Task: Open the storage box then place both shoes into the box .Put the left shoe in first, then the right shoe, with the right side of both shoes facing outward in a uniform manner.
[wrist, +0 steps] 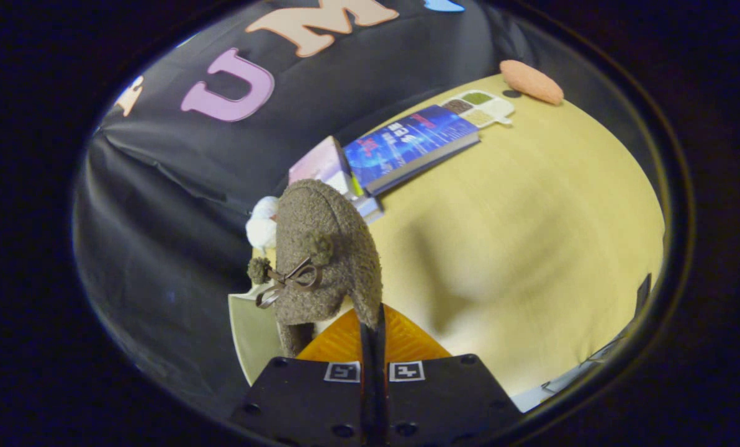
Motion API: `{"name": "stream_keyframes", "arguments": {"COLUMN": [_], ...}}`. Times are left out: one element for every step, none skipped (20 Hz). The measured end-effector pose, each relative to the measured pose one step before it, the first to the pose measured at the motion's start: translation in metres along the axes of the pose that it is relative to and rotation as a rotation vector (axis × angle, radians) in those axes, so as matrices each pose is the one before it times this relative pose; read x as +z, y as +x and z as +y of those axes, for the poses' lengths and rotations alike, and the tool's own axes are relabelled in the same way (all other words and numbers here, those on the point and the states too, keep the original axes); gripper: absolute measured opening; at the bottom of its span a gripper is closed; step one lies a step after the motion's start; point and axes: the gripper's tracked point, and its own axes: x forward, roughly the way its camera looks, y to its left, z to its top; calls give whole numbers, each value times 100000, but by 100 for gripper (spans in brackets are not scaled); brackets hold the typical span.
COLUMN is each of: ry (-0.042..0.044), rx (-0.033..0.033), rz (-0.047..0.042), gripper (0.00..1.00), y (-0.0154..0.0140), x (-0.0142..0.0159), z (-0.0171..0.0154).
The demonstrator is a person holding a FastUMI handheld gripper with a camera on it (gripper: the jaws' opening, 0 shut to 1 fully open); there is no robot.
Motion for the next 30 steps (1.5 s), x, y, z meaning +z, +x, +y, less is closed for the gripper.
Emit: {"name": "stream_keyframes", "arguments": {"ry": [-1079,-781,-694,-619,-432,-510,-896,-769,-881,-1142,-1203,-1222,-945,-502,-216,-67,-89,-73,-366,-257,-886,-971,-409,624,837,730,261,3,599,641], "rx": [2765,2626,2575,2410,1914,1535,1068,591,321,205,68,-166,-224,-346,-536,-819,-1144,-1337,-1330,-1451,-1553,-2002,-1675,-63,-12,-858,-646,-602,-1205,-1612], "rz": [-85,121,604,717,954,1239,1666,1510,1587,1954,1354,1571,1271,1082,925,967,707,710,567,66,124,484,307,-115,477,310,-226,-124,-699,-1658], "gripper": [3,3,3,3,3,3,3,3,3,3,3,3,3,3,3,4,3,3,3,4,4,3,3,3,3,4,4,4,4,4], "y": [-275,-155,25,83,43,256,337,319,353,315,360,316,405,413,429,468,387,401,219,139,371,240,196,143,177,49,-63,-45,-117,-256], "x": [18,-109,-174,-333,-510,-538,-734,-776,-803,-867,-868,-727,-778,-657,-648,-470,-476,-369,-432,-264,-262,-251,-341,-103,-217,-59,-39,-78,-33,86], "z": [1721,1571,1563,1307,1191,921,759,500,488,302,320,223,76,106,3,-63,-218,-257,-190,-199,-342,-399,-406,25,190,-9,-109,-21,-32,-121]}}
